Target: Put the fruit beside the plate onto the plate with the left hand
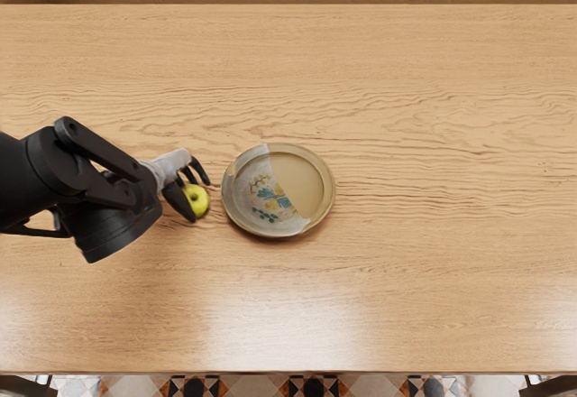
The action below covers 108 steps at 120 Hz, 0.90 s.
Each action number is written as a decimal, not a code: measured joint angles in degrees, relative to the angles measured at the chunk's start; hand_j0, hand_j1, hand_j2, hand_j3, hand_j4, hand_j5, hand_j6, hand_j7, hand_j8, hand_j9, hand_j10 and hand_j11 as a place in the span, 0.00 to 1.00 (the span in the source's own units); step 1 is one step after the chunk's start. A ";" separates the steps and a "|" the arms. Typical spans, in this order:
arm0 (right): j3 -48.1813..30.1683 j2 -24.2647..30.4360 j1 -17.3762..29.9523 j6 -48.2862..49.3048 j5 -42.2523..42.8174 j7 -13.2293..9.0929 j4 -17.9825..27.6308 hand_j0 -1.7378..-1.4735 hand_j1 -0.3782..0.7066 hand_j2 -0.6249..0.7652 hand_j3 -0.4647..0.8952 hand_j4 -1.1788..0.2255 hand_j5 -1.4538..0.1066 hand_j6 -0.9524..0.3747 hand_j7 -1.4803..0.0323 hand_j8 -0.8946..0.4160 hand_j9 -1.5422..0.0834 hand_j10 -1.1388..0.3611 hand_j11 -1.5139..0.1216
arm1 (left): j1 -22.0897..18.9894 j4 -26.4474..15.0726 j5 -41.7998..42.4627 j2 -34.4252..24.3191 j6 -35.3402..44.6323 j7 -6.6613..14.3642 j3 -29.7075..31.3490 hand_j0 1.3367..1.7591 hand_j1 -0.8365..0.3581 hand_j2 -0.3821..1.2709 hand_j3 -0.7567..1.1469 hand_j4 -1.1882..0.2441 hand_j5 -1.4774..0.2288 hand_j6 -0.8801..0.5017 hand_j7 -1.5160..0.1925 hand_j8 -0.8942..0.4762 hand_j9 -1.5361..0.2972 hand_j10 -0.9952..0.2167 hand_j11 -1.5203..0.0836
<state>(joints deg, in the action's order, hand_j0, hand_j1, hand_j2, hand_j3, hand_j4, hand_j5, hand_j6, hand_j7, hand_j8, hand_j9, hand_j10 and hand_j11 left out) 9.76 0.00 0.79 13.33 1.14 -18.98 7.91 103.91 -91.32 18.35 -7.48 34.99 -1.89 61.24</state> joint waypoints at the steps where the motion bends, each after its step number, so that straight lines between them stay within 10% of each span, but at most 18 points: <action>1: 0.00 0.00 0.00 0.00 0.00 0.00 0.00 0.30 0.03 0.45 0.34 0.84 0.93 0.72 0.98 0.68 0.95 0.76 0.93 | -0.09 0.05 -0.04 0.00 0.01 -0.01 -0.01 0.76 0.49 0.32 0.40 0.46 0.46 0.27 0.48 0.30 0.45 0.38 0.51; 108: 0.00 0.00 0.00 0.01 0.00 0.00 0.00 0.30 0.03 0.45 0.34 0.84 0.93 0.72 0.98 0.68 0.95 0.76 0.93 | -1.00 1.76 -0.14 -2.24 -0.03 -0.06 0.00 0.75 0.48 0.35 0.40 0.41 0.39 0.31 0.42 0.32 0.39 0.33 0.44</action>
<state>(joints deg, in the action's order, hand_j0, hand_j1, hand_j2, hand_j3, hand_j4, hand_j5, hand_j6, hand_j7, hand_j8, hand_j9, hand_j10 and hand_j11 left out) 9.76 0.00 0.79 13.34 1.14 -18.98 7.91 102.91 -89.56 18.20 -9.72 34.96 -1.95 61.24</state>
